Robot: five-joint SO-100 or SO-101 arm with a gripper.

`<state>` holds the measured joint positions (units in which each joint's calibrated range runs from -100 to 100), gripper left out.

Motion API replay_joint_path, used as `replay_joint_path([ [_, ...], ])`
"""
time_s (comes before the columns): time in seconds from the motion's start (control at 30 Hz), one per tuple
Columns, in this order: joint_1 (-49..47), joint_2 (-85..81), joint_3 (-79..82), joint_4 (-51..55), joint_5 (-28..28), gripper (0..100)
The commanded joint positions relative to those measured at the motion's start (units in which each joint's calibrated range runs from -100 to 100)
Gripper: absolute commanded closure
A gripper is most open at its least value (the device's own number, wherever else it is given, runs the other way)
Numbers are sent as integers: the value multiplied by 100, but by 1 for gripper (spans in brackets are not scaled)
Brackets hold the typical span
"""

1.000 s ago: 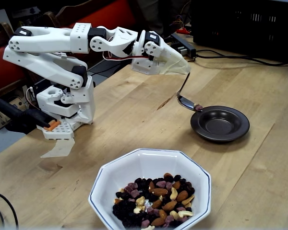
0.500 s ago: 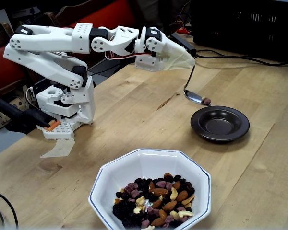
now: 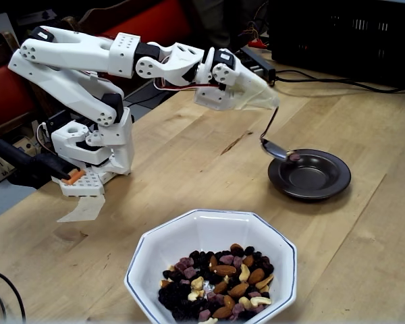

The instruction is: Use spoon to transfer food from the white bowl to brown plate

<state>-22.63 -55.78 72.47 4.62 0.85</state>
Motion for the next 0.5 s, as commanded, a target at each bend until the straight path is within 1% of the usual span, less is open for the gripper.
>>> replay_joint_path([
  [0.0,159,-24,-495,-319,5,97],
  [0.47,226,-24,-433,-367,5,97],
])
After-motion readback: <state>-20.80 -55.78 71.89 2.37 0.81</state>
